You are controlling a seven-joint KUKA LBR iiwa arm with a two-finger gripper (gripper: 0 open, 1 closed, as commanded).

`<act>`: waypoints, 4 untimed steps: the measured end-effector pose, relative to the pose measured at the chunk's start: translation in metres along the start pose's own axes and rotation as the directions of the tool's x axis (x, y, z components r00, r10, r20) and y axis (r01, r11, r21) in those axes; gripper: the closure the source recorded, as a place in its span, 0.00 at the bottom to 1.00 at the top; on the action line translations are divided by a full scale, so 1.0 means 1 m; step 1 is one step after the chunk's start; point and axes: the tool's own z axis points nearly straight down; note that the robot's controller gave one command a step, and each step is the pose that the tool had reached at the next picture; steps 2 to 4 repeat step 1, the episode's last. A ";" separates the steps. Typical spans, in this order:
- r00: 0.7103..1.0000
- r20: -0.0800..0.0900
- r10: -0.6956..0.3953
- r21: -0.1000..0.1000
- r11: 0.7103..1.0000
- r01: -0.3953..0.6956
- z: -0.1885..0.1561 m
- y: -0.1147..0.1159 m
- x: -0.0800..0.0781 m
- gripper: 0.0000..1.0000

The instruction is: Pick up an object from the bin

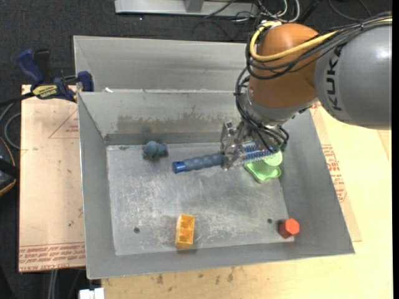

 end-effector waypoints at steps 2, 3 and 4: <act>0.939 -0.003 -0.344 -0.002 0.939 0.344 -0.078 -0.006 -0.009 1.00; 0.939 -0.003 -0.344 -0.002 0.939 0.344 -0.078 -0.006 -0.009 1.00; 0.939 -0.003 -0.344 -0.002 0.939 0.344 -0.078 -0.006 -0.009 1.00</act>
Offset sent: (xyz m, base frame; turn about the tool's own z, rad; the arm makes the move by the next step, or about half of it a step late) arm 0.0082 -0.0037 0.0766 -0.3536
